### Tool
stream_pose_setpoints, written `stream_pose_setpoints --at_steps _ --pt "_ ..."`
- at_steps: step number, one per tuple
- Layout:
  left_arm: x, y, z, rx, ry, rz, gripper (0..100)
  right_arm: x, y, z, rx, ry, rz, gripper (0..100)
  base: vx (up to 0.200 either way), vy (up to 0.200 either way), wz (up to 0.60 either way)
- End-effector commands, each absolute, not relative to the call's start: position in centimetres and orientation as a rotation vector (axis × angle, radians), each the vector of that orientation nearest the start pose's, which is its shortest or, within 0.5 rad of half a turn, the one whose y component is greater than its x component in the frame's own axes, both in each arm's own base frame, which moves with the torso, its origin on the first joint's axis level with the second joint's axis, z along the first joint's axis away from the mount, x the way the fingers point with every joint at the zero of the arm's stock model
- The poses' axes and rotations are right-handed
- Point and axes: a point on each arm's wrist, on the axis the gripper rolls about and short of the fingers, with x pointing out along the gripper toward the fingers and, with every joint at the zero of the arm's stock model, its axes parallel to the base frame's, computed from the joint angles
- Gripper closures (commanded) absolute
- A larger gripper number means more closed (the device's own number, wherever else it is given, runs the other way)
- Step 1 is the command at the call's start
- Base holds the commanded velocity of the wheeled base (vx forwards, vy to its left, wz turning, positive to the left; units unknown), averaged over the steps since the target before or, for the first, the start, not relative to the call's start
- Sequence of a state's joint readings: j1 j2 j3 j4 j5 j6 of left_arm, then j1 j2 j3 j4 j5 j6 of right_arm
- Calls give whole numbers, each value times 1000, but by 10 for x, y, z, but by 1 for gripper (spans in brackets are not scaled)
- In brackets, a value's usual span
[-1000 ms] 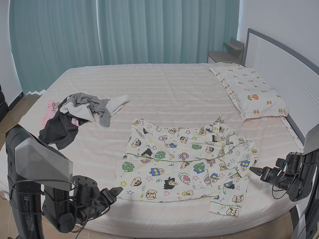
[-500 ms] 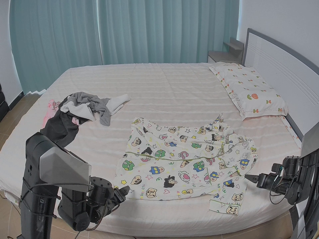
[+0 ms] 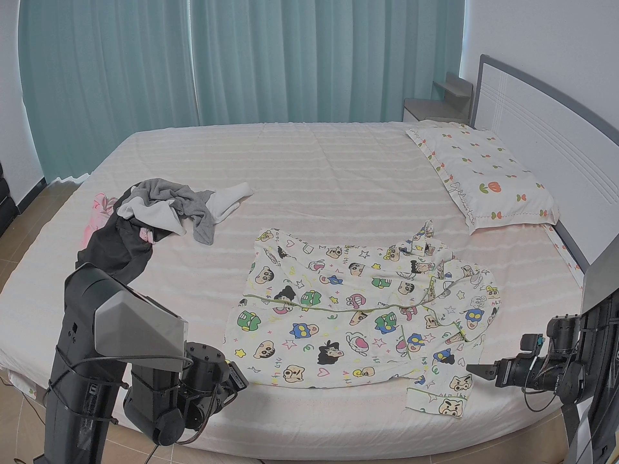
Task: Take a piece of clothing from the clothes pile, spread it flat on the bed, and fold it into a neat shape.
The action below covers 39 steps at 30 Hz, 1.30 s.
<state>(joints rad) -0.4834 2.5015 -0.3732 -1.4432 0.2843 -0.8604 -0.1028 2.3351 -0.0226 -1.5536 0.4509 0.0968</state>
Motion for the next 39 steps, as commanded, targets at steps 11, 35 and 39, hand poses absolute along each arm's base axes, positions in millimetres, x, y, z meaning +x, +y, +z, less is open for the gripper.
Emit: stream_pose_setpoints --at_steps 11,35,39 --pt "267 -126 -69 -606 551 170 100 202 15 -58 227 945 418 0 0 0 0" --pt "268 -124 -69 -610 543 178 100 202 42 -58 202 954 385 0 0 0 0" --pt "267 -123 -69 -607 546 181 100 202 42 -60 176 960 343 100 0 0 0"
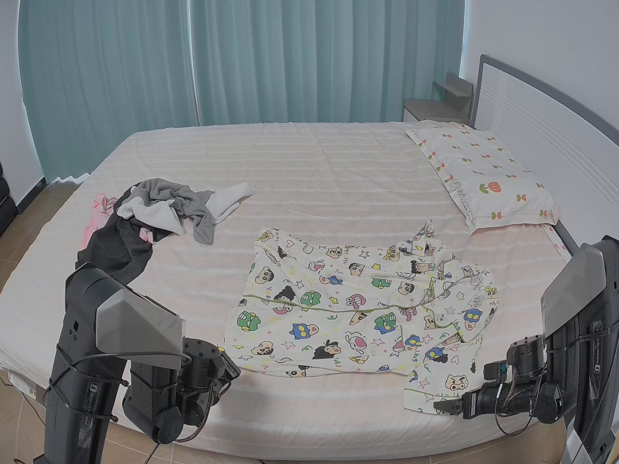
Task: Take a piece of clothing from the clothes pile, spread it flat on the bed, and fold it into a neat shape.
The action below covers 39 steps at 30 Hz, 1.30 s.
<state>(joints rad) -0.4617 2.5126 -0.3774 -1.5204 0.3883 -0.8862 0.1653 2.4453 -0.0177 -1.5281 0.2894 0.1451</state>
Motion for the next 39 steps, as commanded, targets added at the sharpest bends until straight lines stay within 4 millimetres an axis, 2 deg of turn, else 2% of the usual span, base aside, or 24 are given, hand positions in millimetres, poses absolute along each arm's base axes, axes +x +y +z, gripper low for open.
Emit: stream_pose_setpoints --at_steps 1,9,14,20,39 --pt "267 -123 -69 -608 547 180 100 202 42 -61 167 962 329 100 0 0 0" --pt "267 -123 -70 -603 548 181 100 203 38 -56 159 945 294 100 0 0 0" --pt "264 -122 -69 -594 555 181 100 204 31 -40 170 901 269 100 0 0 0" --pt "249 -120 -68 -530 585 164 100 193 28 -22 137 946 286 100 0 0 0" --pt "213 -121 -70 -400 699 122 100 181 18 -24 16 1041 311 100 0 0 0"
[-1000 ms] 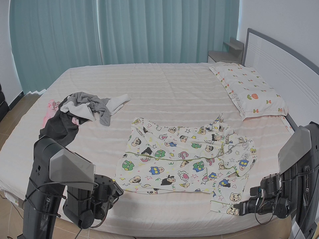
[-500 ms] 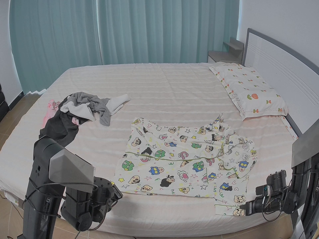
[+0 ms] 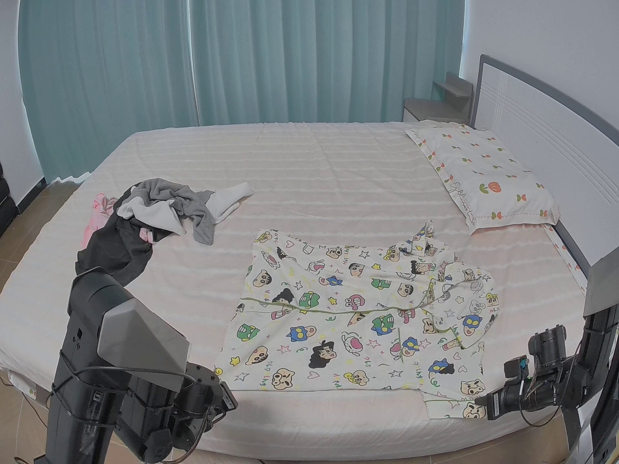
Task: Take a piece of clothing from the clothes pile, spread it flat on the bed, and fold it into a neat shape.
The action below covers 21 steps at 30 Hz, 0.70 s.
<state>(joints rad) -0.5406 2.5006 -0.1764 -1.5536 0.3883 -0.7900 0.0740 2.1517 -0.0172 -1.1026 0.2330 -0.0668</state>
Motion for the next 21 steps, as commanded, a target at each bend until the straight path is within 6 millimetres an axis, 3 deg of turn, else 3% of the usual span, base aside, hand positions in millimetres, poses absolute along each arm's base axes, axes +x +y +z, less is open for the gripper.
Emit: stream_pose_setpoints --at_steps 1,16,17,21 --pt "213 -121 -70 -397 702 122 100 181 18 -25 15 1044 312 100 0 0 0" --pt "206 -120 -71 -381 726 118 100 177 17 -28 -17 1091 319 100 0 0 0" --pt "206 -120 -71 -381 726 118 100 177 17 -27 -18 1089 317 0 0 0 0" --pt "208 -119 -69 -392 718 122 100 176 16 -27 -23 1093 316 0 0 0 0"
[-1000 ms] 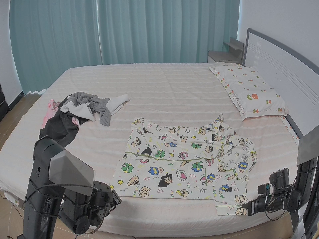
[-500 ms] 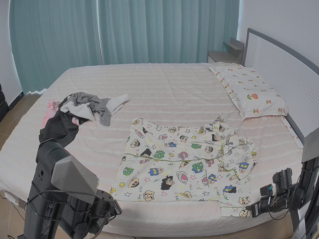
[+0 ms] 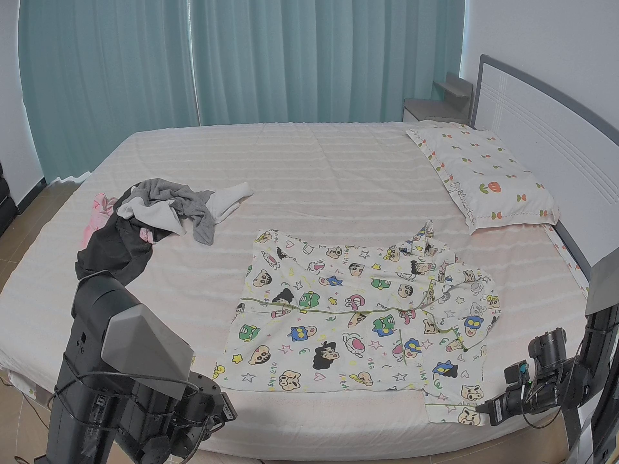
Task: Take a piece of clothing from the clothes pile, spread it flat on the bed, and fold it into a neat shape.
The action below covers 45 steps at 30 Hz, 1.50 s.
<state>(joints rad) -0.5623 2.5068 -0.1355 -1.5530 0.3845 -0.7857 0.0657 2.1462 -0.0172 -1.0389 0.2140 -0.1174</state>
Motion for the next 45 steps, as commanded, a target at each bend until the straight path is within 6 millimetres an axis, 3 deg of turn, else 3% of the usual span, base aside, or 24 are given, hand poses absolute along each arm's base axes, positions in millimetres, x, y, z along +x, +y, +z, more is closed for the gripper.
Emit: stream_pose_setpoints --at_steps 1,4,6,10,14,30,38,45 --pt "208 -119 -69 -394 718 124 100 176 16 -27 -25 1093 318 0 0 0 0" --pt "213 -118 -61 -427 685 121 100 176 15 -20 -30 1057 312 0 0 0 0" --pt "220 -116 -41 -513 612 118 100 179 10 -7 -14 977 291 0 0 0 0" --pt "222 -116 -23 -612 554 109 100 181 9 5 71 911 273 0 0 0 0" --pt "225 -112 -23 -645 552 125 100 191 9 9 175 883 237 0 0 0 0" --pt "227 -112 -23 -657 562 107 100 195 10 9 197 861 254 0 188 0 0" --pt "228 -115 -23 -687 556 105 100 195 10 9 197 862 256 0 0 0 0" --pt "228 -117 -23 -684 559 96 100 195 10 7 196 870 257 0 0 -200 0"
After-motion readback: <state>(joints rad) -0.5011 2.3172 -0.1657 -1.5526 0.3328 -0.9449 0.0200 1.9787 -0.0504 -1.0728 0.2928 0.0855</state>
